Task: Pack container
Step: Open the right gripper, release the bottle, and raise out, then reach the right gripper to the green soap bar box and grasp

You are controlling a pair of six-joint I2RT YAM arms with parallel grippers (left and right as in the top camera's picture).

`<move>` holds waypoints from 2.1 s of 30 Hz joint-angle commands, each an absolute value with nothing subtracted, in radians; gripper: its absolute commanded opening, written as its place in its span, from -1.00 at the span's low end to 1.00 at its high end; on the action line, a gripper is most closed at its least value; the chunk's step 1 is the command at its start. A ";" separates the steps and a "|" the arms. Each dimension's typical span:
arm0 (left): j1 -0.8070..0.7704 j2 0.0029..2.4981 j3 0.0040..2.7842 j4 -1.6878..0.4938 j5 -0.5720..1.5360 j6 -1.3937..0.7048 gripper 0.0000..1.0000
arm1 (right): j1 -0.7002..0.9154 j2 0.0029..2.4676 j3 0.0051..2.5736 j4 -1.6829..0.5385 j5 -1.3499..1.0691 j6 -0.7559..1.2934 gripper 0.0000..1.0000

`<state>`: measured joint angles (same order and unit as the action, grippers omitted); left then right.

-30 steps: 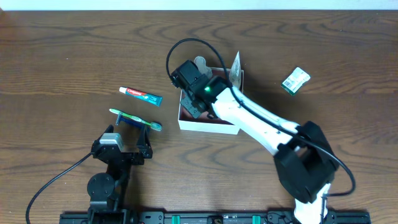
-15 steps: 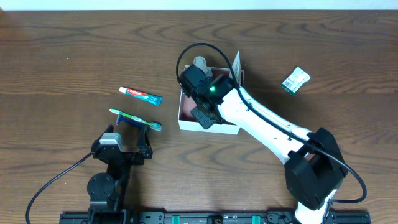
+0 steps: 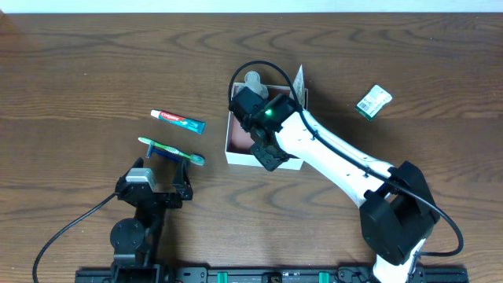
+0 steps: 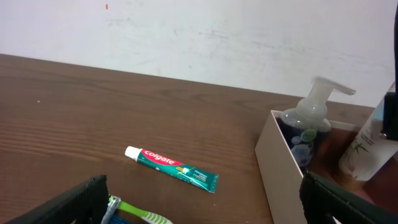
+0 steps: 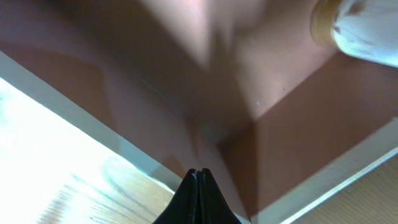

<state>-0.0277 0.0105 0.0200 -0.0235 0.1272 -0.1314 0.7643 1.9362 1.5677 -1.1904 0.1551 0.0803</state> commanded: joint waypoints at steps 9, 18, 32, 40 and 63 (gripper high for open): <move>-0.023 0.005 0.004 -0.059 0.139 -0.133 0.96 | 0.774 1.924 1.568 -1.282 0.180 0.089 -0.97; -0.023 0.005 0.004 -0.059 0.139 -0.133 0.96 | 0.774 1.924 1.568 -1.336 0.181 0.078 -0.97; -0.023 0.005 0.004 -0.059 0.139 -0.133 0.96 | 0.778 1.894 1.578 -1.327 0.184 0.025 -0.98; -0.023 0.005 0.004 -0.059 0.139 -0.133 0.96 | 0.759 1.698 1.669 -1.276 0.214 0.143 -0.90; -0.023 0.005 0.004 -0.059 0.139 -0.133 0.96 | 0.093 1.665 1.679 -1.109 0.070 0.443 0.40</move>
